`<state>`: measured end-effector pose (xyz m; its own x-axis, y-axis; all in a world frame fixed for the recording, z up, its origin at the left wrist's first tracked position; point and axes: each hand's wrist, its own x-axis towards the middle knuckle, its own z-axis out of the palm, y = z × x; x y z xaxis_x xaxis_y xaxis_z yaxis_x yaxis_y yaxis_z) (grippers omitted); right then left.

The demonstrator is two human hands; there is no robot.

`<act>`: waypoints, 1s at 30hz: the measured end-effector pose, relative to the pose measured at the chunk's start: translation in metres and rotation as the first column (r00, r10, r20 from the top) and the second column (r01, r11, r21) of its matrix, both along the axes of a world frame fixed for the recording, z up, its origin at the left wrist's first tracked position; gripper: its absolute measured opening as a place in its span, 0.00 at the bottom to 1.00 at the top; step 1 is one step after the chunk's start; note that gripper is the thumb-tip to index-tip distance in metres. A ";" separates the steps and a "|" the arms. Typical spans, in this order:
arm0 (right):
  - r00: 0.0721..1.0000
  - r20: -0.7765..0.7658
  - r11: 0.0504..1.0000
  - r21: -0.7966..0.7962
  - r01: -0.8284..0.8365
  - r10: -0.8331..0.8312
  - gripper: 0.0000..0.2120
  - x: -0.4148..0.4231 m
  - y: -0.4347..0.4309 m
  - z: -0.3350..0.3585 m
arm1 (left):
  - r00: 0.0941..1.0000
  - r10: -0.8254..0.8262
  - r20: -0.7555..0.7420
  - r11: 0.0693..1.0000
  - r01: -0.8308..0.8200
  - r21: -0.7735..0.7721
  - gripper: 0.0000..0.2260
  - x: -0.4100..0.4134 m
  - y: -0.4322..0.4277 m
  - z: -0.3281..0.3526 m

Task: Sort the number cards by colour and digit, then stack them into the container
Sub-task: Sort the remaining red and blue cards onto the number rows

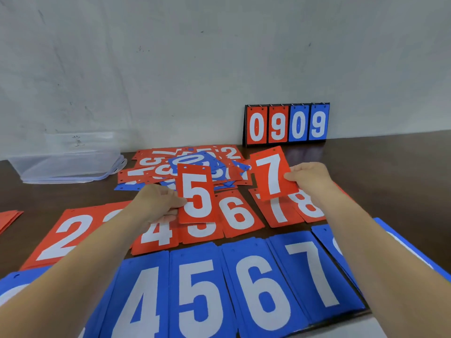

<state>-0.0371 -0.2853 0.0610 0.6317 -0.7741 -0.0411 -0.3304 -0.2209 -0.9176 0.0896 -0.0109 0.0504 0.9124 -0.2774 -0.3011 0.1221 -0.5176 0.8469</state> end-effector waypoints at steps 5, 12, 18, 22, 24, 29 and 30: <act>0.991 -0.130 0.998 -0.057 -0.036 0.028 0.15 -0.010 -0.003 -0.005 | 0.999 0.022 0.025 0.998 -0.024 0.066 0.07 -0.016 0.000 -0.008; 0.957 -0.282 0.972 -0.195 -0.131 0.073 0.15 -0.005 -0.014 -0.031 | 0.939 -0.142 0.314 0.840 -0.054 0.540 0.12 -0.019 -0.014 -0.021; 0.889 -0.455 0.865 -0.464 -0.189 -0.050 0.06 -0.003 -0.016 -0.050 | 0.885 -0.180 0.430 0.668 -0.211 0.713 0.10 -0.034 -0.024 -0.021; 0.854 -0.511 0.790 -0.562 -0.246 -0.098 0.09 -0.002 -0.015 -0.055 | 0.878 -0.216 0.428 0.595 -0.230 0.770 0.11 -0.040 -0.029 -0.020; 0.850 -0.515 0.763 -0.591 -0.261 -0.108 0.10 -0.002 -0.016 -0.056 | 0.874 -0.228 0.430 0.570 -0.238 0.786 0.11 -0.041 -0.030 -0.020; 0.862 -0.500 0.732 -0.619 -0.285 -0.088 0.10 -0.003 -0.016 -0.055 | 0.856 -0.246 0.455 0.551 -0.263 0.792 0.10 -0.041 -0.033 -0.022; 0.868 -0.490 0.727 -0.625 -0.286 -0.079 0.09 -0.005 -0.014 -0.053 | 0.852 -0.245 0.462 0.558 -0.266 0.786 0.10 -0.040 -0.033 -0.023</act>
<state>-0.0417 -0.2998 0.0076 0.7533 -0.6405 0.1493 -0.5955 -0.7607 -0.2584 0.0493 -0.0440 0.0278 0.9870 -0.1395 0.0800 -0.1397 -0.9902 -0.0030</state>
